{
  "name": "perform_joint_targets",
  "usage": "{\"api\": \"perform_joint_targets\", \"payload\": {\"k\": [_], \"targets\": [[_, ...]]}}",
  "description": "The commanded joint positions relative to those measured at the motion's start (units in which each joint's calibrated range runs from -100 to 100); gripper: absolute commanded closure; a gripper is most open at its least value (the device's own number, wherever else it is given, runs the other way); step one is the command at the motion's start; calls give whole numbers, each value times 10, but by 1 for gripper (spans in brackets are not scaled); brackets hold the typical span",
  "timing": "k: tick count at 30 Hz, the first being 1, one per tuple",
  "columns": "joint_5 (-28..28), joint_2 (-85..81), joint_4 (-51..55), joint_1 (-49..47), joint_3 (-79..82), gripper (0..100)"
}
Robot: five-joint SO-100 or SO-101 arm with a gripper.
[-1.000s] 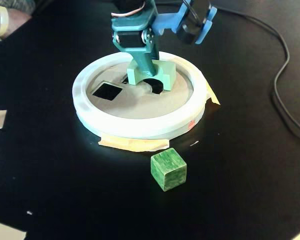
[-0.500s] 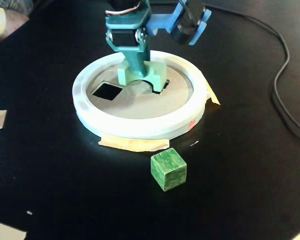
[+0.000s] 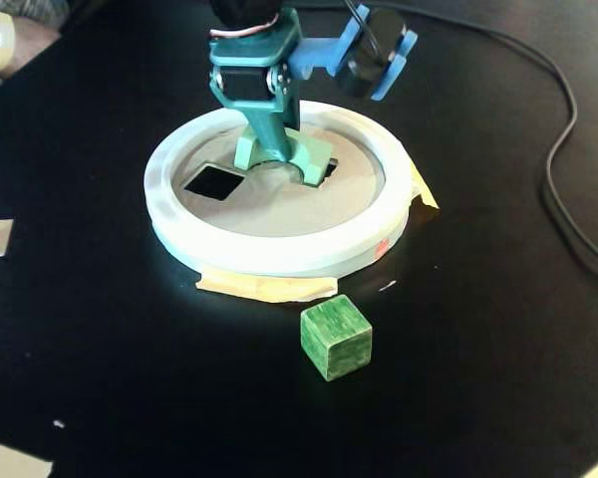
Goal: Pick up the U shape block and drop it in corresponding U shaped hole
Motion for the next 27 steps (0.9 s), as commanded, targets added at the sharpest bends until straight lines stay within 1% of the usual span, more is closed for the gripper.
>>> {"api": "perform_joint_targets", "payload": {"k": [1, 4, 6, 8, 9, 12, 18, 24, 26, 27], "targets": [[5, -11, -72, 1, -47, 98], [33, -13, -123, 1, -47, 98], [43, -16, -133, 1, -47, 97], [47, -17, -133, 1, -47, 86], [48, -17, -130, 1, -47, 78], [48, -20, -126, -12, -47, 60], [56, -68, -118, -22, -37, 58], [108, -117, -112, -14, -37, 57], [113, -134, -79, -9, -40, 57], [114, -157, -32, -9, -44, 57]]}}
